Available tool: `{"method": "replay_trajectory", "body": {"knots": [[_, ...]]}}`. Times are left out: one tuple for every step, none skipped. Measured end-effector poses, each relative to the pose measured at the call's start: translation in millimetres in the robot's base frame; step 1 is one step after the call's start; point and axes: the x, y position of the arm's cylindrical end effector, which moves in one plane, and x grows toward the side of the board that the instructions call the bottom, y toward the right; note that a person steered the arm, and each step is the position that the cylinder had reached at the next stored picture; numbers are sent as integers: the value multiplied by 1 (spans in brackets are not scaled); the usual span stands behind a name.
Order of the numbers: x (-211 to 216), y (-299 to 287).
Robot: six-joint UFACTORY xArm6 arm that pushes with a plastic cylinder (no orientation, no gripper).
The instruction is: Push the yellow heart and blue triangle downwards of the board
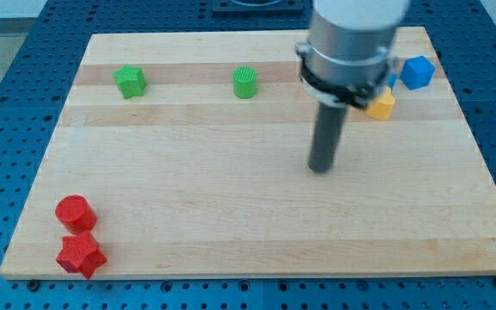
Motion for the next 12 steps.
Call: {"method": "replay_trajectory", "body": {"knots": [[-60, -30], [-145, -45], [-217, -8], [-233, 57], [-221, 73], [-184, 90], [-156, 99], [-147, 111], [-146, 112], [-131, 113], [-49, 115], [-45, 115]]}}
